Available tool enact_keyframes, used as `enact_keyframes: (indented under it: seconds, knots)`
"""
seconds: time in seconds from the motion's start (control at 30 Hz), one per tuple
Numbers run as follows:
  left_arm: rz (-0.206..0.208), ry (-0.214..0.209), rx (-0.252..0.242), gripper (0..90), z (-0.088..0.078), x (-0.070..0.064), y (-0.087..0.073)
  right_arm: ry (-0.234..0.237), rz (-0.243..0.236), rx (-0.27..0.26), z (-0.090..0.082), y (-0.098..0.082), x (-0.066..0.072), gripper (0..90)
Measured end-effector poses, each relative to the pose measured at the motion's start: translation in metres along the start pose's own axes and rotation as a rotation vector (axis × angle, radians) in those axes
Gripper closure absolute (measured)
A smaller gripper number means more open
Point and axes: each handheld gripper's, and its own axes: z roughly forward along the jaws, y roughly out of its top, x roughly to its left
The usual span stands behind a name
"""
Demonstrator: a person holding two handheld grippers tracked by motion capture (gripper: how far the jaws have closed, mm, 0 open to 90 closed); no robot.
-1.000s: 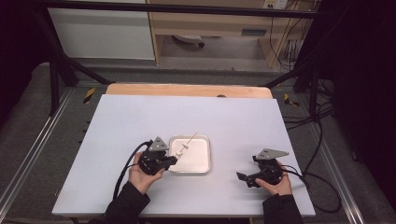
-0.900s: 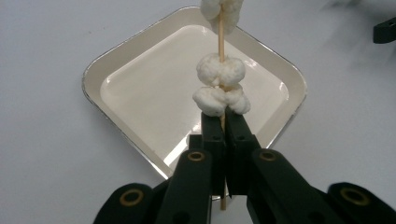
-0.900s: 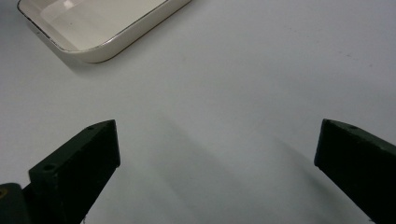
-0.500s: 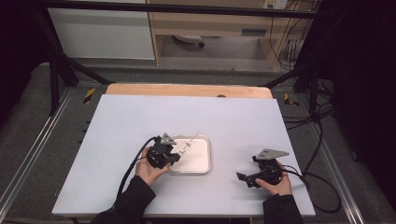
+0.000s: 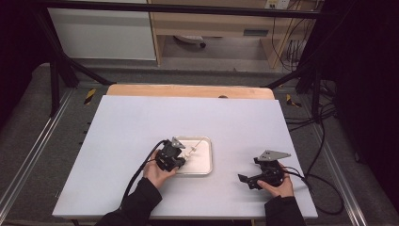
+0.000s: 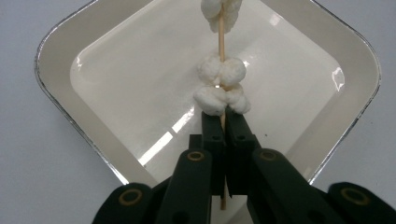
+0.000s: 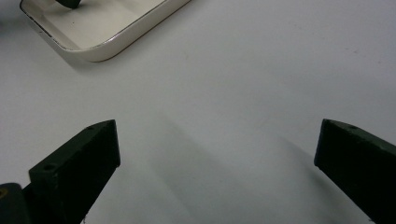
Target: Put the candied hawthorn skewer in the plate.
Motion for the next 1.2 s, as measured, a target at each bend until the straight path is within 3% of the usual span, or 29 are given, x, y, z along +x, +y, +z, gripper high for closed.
enact_keyframes:
  seconds: [0.33,0.53,0.73,0.93,1.2]
  knots:
    - [-0.003,0.008,0.015,86.8,-0.001,-0.002,0.0,-0.001,0.006,0.007,0.0,0.0,0.001,0.9]
    - [0.008,-0.001,0.011,81.5,-0.003,-0.002,-0.001,-0.001,0.008,0.008,0.0,0.0,0.001,0.9]
    - [0.026,-0.002,-0.014,70.6,-0.012,0.0,-0.002,-0.003,0.003,0.004,0.0,0.0,0.0,0.8]
    - [0.049,-0.011,-0.02,52.0,-0.02,0.003,-0.004,-0.001,0.016,0.004,-0.002,0.0,0.001,0.8]
    - [0.04,-0.004,-0.025,33.2,-0.038,0.014,-0.013,-0.002,0.016,-0.002,-0.003,0.001,0.0,0.8]
